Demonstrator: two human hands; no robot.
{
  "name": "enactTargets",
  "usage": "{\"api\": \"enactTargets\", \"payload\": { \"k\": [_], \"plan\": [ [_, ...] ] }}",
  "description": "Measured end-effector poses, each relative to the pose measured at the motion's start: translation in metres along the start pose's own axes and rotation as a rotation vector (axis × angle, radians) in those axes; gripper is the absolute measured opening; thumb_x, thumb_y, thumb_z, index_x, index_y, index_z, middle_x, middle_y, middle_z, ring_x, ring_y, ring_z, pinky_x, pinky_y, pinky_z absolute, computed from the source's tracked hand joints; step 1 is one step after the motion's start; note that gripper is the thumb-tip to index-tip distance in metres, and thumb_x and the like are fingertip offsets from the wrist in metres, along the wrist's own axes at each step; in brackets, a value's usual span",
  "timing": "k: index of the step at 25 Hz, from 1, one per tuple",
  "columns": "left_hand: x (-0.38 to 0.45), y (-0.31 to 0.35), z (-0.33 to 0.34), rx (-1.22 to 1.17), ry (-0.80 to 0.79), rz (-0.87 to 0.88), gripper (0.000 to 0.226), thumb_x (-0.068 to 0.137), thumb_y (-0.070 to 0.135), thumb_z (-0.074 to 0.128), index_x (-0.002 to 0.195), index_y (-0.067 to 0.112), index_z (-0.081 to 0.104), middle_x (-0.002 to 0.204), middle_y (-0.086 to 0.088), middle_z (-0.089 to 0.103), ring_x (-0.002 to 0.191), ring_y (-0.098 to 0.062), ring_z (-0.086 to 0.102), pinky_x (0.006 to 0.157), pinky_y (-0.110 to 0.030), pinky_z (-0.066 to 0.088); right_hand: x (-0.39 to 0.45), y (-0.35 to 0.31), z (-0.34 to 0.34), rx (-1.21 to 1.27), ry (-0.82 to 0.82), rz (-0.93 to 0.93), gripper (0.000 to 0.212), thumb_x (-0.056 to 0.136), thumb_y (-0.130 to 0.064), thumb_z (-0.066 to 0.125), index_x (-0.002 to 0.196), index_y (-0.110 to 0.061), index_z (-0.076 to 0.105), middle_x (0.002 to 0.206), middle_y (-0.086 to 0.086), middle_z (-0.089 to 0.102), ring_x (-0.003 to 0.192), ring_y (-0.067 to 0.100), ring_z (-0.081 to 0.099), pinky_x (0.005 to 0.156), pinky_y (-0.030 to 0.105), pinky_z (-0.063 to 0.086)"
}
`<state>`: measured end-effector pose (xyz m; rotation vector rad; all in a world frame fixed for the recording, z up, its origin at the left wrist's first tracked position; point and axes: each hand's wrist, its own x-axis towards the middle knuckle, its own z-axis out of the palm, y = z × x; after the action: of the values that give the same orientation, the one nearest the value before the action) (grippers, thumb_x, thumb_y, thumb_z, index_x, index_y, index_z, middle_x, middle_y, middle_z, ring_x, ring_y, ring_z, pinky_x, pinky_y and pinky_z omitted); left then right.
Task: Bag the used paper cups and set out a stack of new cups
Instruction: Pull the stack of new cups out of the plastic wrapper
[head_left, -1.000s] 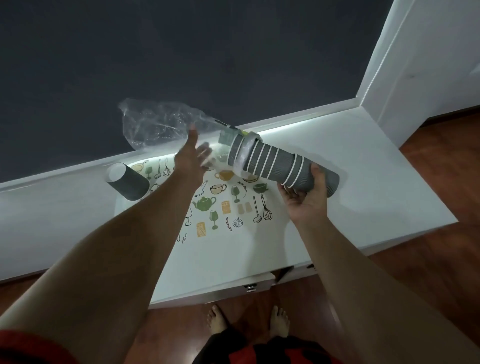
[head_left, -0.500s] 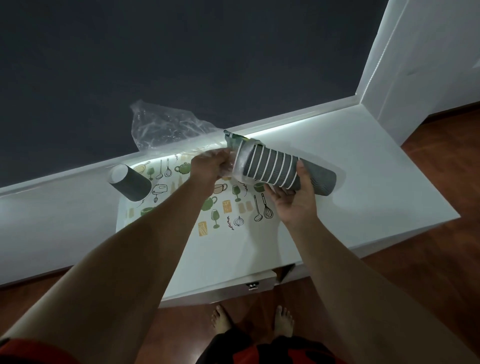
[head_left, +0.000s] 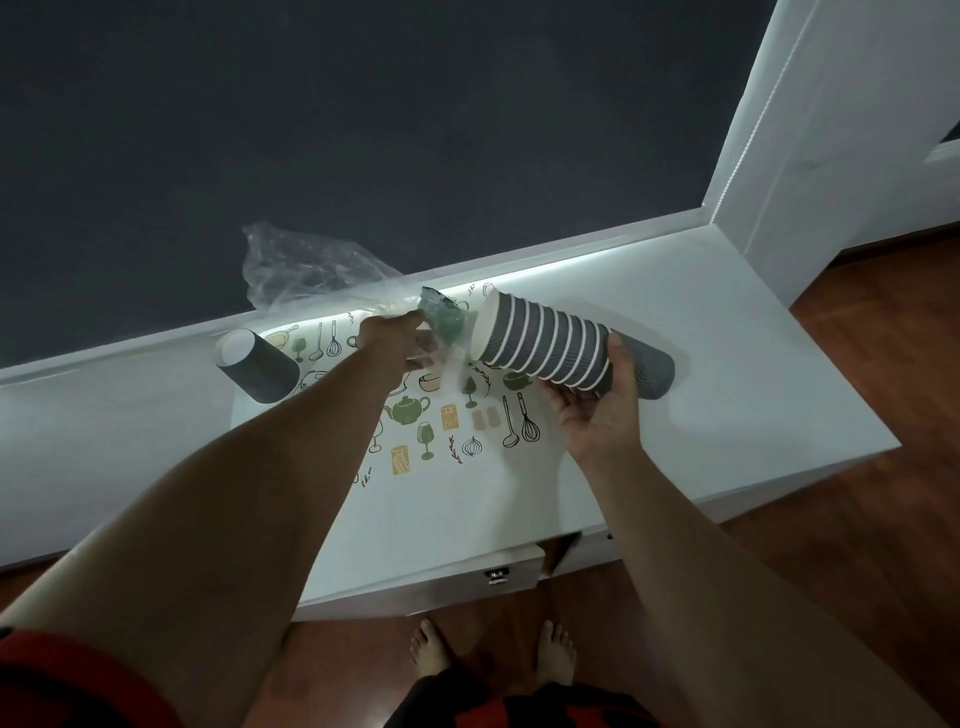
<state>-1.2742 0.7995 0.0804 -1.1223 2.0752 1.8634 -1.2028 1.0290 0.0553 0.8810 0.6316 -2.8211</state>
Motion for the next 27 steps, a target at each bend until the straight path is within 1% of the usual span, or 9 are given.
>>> {"api": "enactTargets", "payload": {
  "k": [2, 4, 6, 9, 13, 17, 21, 25, 27],
  "plan": [
    [-0.003, -0.007, 0.001, -0.020, 0.026, -0.072, 0.055, 0.082, 0.041, 0.077, 0.120, 0.005, 0.061, 0.107, -0.014, 0.070, 0.073, -0.023, 0.071, 0.066, -0.037, 0.063, -0.002, 0.004, 0.007, -0.019, -0.022, 0.026, 0.042, 0.086, -0.032, 0.072, 0.121, -0.015, 0.059, 0.126, 0.015, 0.062, 0.116, 0.033, 0.061, 0.098, 0.054, 0.051],
    [-0.011, -0.011, 0.000, -0.023, -0.073, -0.167, 0.075, 0.076, 0.062, 0.072, 0.123, 0.006, 0.055, 0.111, -0.017, 0.067, 0.088, -0.031, 0.070, 0.079, -0.044, 0.060, -0.002, 0.010, 0.012, -0.027, -0.019, 0.048, 0.043, 0.084, -0.029, 0.074, 0.120, -0.013, 0.058, 0.127, 0.016, 0.061, 0.117, 0.034, 0.061, 0.098, 0.055, 0.050],
    [-0.022, -0.010, -0.008, 0.072, -0.211, -0.300, 0.094, 0.070, 0.080, 0.062, 0.118, 0.000, 0.054, 0.112, -0.022, 0.068, 0.096, -0.038, 0.070, 0.082, -0.047, 0.058, -0.002, 0.015, 0.017, -0.033, -0.012, 0.069, 0.043, 0.082, -0.028, 0.076, 0.118, -0.013, 0.058, 0.126, 0.017, 0.062, 0.116, 0.035, 0.062, 0.098, 0.056, 0.051],
    [-0.031, -0.004, -0.024, 0.245, -0.423, -0.368, 0.107, 0.070, 0.089, 0.050, 0.115, -0.008, 0.058, 0.109, -0.027, 0.071, 0.094, -0.039, 0.073, 0.079, -0.043, 0.060, -0.003, 0.023, 0.023, -0.050, -0.006, 0.073, 0.041, 0.083, -0.031, 0.075, 0.116, -0.013, 0.059, 0.124, 0.016, 0.063, 0.113, 0.033, 0.064, 0.095, 0.052, 0.053],
    [-0.034, 0.007, -0.029, 0.158, -0.475, -0.224, 0.095, 0.084, 0.080, 0.042, 0.122, -0.006, 0.057, 0.117, -0.024, 0.070, 0.104, -0.035, 0.071, 0.083, -0.043, 0.058, -0.006, 0.020, 0.030, -0.122, -0.044, -0.005, 0.036, 0.087, -0.049, 0.063, 0.111, -0.022, 0.062, 0.121, 0.010, 0.065, 0.111, 0.028, 0.064, 0.100, 0.048, 0.051],
    [-0.044, 0.018, -0.034, 0.368, -0.432, -0.050, 0.087, 0.084, 0.076, 0.049, 0.119, -0.003, 0.064, 0.097, -0.013, 0.075, 0.084, -0.026, 0.073, 0.083, -0.037, 0.057, -0.003, 0.010, 0.034, -0.324, -0.115, -0.023, 0.044, 0.088, -0.057, 0.059, 0.115, -0.023, 0.062, 0.121, 0.007, 0.068, 0.111, 0.026, 0.065, 0.098, 0.049, 0.051],
    [-0.068, 0.030, -0.039, 0.510, -0.609, 0.073, 0.069, 0.081, 0.066, 0.062, 0.118, 0.008, 0.067, 0.105, -0.005, 0.075, 0.092, -0.017, 0.072, 0.084, -0.032, 0.056, -0.008, 0.018, 0.044, -0.648, -0.275, -0.009, 0.054, 0.089, -0.067, 0.049, 0.120, -0.024, 0.062, 0.116, 0.002, 0.073, 0.109, 0.020, 0.068, 0.091, 0.042, 0.056],
    [-0.074, 0.020, -0.059, 0.654, -0.566, 0.156, 0.061, 0.069, 0.053, 0.082, 0.117, 0.017, 0.071, 0.111, 0.001, 0.075, 0.106, -0.015, 0.070, 0.094, -0.032, 0.054, -0.010, 0.035, 0.054, -0.745, -0.338, 0.074, 0.070, 0.082, -0.073, 0.054, 0.127, -0.020, 0.061, 0.121, 0.004, 0.071, 0.111, 0.020, 0.068, 0.092, 0.043, 0.056],
    [-0.069, 0.010, -0.078, 0.667, -0.531, 0.193, 0.060, 0.066, 0.055, 0.084, 0.114, 0.021, 0.073, 0.111, 0.002, 0.075, 0.107, -0.017, 0.069, 0.099, -0.037, 0.053, -0.009, 0.041, 0.055, -0.742, -0.388, 0.169, 0.068, 0.082, -0.065, 0.062, 0.131, -0.017, 0.059, 0.125, 0.008, 0.067, 0.115, 0.025, 0.065, 0.095, 0.047, 0.054]
  ]
}}
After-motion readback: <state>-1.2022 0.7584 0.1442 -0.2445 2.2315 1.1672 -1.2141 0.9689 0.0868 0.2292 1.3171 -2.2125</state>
